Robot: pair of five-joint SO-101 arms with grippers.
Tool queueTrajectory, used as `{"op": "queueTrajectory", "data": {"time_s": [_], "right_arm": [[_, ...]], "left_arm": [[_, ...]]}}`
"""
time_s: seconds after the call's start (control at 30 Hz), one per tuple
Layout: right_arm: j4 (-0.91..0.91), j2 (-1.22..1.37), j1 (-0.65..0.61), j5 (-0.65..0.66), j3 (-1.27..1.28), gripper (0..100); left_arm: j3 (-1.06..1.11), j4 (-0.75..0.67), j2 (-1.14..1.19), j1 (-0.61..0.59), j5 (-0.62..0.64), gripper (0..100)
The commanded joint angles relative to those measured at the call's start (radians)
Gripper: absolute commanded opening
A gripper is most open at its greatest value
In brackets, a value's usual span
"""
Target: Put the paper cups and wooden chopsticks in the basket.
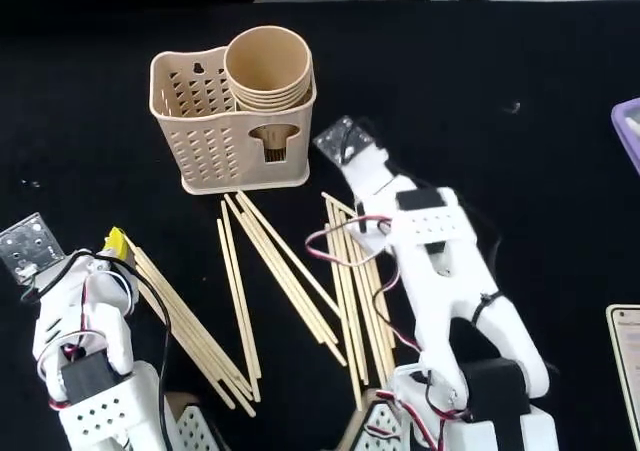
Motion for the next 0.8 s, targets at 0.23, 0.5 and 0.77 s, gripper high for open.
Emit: {"op": "queueTrajectory", "data": {"time_s": [0.23, 0.5, 0.77], "right_arm": [[-0.144, 0.179, 0.025, 0.055, -0.05, 21.4], [-0.068, 0.263, 0.043, 0.06, -0.102, 21.0], [-0.06, 0.263, 0.081, 0.06, -0.105, 1.0]], "left_arm": [[-0.008, -0.011, -0.011, 0.001, 0.008, 22], [-0.008, -0.012, -0.011, 0.001, 0.008, 22], [-0.008, -0.012, -0.011, 0.001, 0.008, 22]]}}
